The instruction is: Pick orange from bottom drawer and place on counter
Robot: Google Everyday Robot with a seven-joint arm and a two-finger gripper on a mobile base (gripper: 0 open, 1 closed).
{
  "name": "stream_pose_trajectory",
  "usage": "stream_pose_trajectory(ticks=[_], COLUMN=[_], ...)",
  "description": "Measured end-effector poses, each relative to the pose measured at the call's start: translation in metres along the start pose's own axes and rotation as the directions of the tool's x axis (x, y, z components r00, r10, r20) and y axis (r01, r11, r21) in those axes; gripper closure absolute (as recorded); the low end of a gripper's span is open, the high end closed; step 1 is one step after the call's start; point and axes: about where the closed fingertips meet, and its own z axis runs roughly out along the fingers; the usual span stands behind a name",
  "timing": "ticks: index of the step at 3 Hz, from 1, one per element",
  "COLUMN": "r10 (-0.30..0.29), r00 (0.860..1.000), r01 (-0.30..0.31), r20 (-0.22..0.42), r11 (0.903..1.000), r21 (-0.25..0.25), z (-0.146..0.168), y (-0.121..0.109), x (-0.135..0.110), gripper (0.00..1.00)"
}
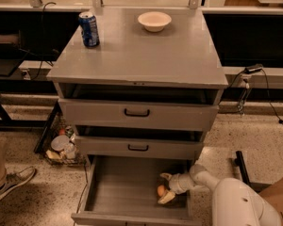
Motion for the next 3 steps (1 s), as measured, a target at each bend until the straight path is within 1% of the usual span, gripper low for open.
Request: stream_pose_trajectory(ticks=[2, 3], r10=[0.001, -0.016], r00=[1.0, 0.998], r01=[-0.001, 0.018], r20=[-0.002, 0.057], r11=[0.9999, 0.9991], r21=[-0.011, -0.039], z=[0.001, -0.013], y=[0.005, 0.014], x=[0.006, 0.0], gripper=[0.64, 0.88])
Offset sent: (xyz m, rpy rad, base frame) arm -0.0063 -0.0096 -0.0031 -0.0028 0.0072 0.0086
